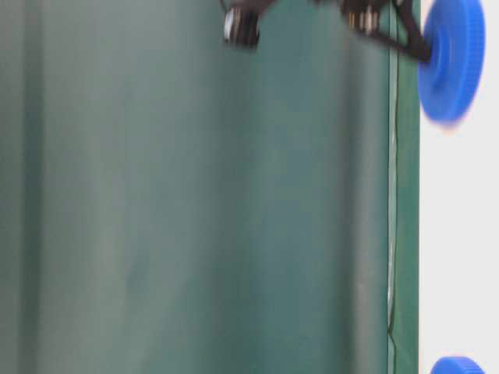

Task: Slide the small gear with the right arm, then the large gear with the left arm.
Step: 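Slide the small gear left with the right gripper until it meshes with the large gear, then slide the small gear back right to its starting spot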

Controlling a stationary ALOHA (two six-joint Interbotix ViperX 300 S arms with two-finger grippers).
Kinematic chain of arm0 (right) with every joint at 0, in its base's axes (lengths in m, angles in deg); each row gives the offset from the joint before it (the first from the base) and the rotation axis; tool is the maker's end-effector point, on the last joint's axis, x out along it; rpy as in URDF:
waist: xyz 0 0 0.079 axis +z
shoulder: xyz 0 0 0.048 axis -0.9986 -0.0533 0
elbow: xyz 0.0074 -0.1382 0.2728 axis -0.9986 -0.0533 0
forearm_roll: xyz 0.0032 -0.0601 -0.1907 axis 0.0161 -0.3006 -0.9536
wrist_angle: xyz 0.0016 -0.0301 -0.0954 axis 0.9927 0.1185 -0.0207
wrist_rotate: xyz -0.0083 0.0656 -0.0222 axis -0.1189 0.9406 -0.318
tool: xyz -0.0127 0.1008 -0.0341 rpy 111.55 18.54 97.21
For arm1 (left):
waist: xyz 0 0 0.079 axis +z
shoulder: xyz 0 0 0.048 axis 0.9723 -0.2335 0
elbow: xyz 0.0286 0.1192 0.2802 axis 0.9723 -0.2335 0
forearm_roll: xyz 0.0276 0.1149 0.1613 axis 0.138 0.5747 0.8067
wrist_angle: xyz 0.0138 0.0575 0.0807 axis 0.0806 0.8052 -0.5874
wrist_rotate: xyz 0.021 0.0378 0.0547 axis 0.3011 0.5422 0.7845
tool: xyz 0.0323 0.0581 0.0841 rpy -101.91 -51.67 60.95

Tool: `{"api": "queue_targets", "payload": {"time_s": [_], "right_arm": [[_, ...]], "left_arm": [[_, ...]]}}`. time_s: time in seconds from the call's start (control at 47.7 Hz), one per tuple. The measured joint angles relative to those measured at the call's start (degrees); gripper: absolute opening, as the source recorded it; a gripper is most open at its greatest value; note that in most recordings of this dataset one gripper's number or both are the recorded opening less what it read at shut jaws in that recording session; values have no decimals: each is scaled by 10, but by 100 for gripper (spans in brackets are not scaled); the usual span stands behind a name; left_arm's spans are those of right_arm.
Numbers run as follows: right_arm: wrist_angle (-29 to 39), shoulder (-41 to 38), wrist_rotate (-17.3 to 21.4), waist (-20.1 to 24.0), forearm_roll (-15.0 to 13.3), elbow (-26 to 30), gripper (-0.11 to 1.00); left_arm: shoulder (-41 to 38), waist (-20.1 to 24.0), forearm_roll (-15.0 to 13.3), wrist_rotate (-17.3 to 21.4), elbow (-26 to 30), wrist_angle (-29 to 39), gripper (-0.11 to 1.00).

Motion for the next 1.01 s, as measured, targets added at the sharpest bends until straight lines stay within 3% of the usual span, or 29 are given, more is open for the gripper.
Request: {"api": "queue_targets", "payload": {"time_s": [0.294,0.567,0.818,1.007], "right_arm": [[-1,-136,-3,62,-3,171,50],[0,-214,-4,100,-20,292,50],[27,-248,2,113,-62,356,50],[42,-248,3,113,-70,361,50]], "left_arm": [[7,0,-1,0,-12,1,0],[18,0,-1,0,-20,1,0],[30,-1,0,-1,-29,1,0],[37,-1,-1,-1,-30,2,0]]}}
